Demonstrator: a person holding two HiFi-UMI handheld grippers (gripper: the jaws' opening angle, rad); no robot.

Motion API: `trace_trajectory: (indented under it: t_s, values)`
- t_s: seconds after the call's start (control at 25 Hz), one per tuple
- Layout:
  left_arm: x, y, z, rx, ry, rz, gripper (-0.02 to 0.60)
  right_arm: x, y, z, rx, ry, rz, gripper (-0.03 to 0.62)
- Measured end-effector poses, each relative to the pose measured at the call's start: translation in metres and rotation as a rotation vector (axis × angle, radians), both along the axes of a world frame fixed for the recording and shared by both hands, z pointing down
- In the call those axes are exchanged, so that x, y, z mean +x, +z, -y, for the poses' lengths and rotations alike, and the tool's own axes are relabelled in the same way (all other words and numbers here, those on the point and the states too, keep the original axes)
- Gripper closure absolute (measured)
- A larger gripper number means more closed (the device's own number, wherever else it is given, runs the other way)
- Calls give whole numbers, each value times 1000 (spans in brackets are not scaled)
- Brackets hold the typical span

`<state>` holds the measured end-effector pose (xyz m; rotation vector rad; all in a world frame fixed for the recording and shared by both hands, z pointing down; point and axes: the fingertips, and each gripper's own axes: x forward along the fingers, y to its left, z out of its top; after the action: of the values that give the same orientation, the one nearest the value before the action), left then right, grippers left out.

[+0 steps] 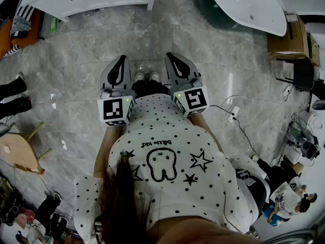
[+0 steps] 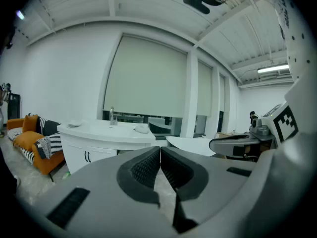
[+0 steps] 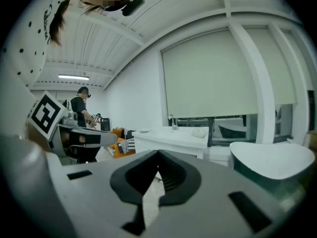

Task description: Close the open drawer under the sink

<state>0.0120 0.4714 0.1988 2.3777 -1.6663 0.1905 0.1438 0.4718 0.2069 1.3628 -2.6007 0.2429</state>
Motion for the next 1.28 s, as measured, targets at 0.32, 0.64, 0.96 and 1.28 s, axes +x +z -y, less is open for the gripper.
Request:
trace_trajectory:
  t_s: [0.32, 0.64, 0.96, 1.28]
  values:
    - [10, 0, 2, 10, -14, 4, 574, 9, 2, 6, 9, -17, 1, 580]
    - [29, 3, 2, 36, -24, 9, 574, 23, 6, 8, 23, -51, 29, 580]
    - [58, 8, -5, 26, -1, -11, 574, 39, 10, 0, 11, -72, 51, 580]
    - [46, 13, 10, -5, -38, -11, 574, 35, 18, 12, -30, -79, 65, 580]
